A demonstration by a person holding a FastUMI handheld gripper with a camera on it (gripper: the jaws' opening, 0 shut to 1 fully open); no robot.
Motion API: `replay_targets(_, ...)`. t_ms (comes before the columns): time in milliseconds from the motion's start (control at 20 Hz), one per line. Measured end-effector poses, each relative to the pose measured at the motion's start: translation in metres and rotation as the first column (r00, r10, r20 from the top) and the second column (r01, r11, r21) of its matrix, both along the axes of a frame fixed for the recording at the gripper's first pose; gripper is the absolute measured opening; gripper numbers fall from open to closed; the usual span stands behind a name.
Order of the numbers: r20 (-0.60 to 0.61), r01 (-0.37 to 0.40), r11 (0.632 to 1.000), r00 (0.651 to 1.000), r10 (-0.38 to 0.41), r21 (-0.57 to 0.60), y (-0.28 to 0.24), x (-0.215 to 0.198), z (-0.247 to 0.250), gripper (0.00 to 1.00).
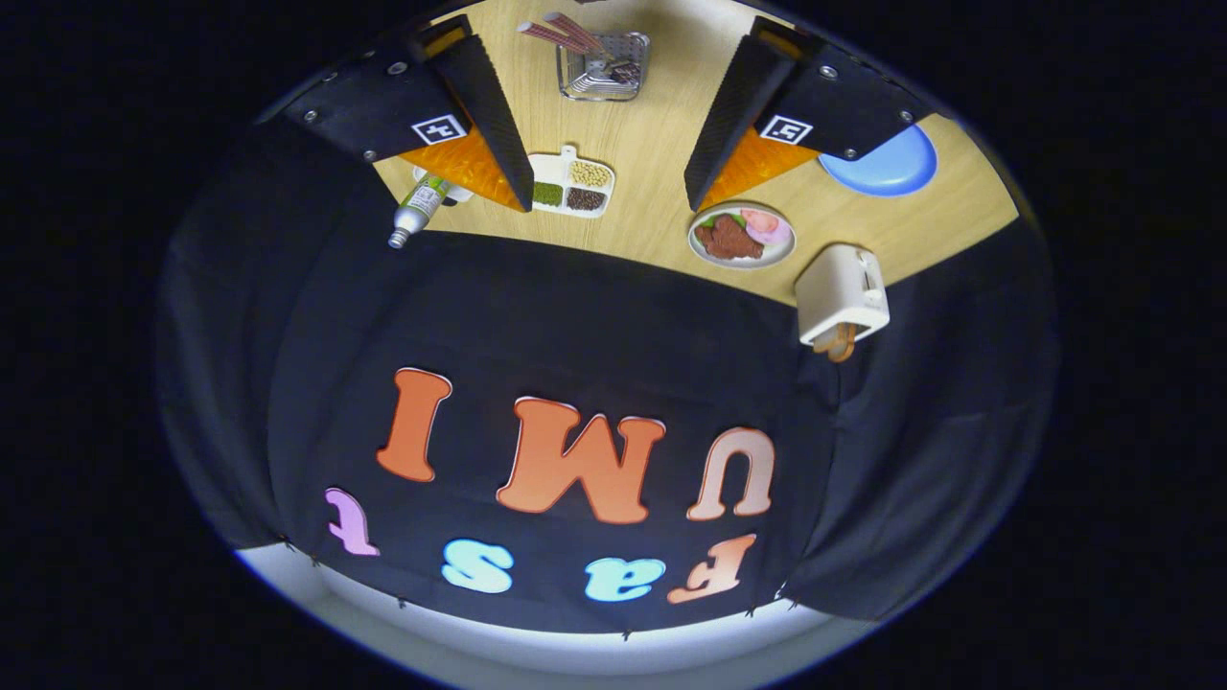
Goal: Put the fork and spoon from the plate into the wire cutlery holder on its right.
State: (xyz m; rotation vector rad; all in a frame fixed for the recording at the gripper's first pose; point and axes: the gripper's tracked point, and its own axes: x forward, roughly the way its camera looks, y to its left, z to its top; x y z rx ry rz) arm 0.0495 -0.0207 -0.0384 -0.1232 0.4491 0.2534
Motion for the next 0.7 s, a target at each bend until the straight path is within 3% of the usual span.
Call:
replay_targets(150,0.183,0.074,0.997,0.98,-0.074,0.005,-0.022,0.012,0.014,0.95)
replay_targets(300,0.282,0.065,0.996,0.956,-0.078,0.055,-0.018,0.005,0.024,0.95)
replay_targets(700,0.37,0.041,0.992,0.926,-0.082,0.118,-0.007,-0.007,0.03,0.96)
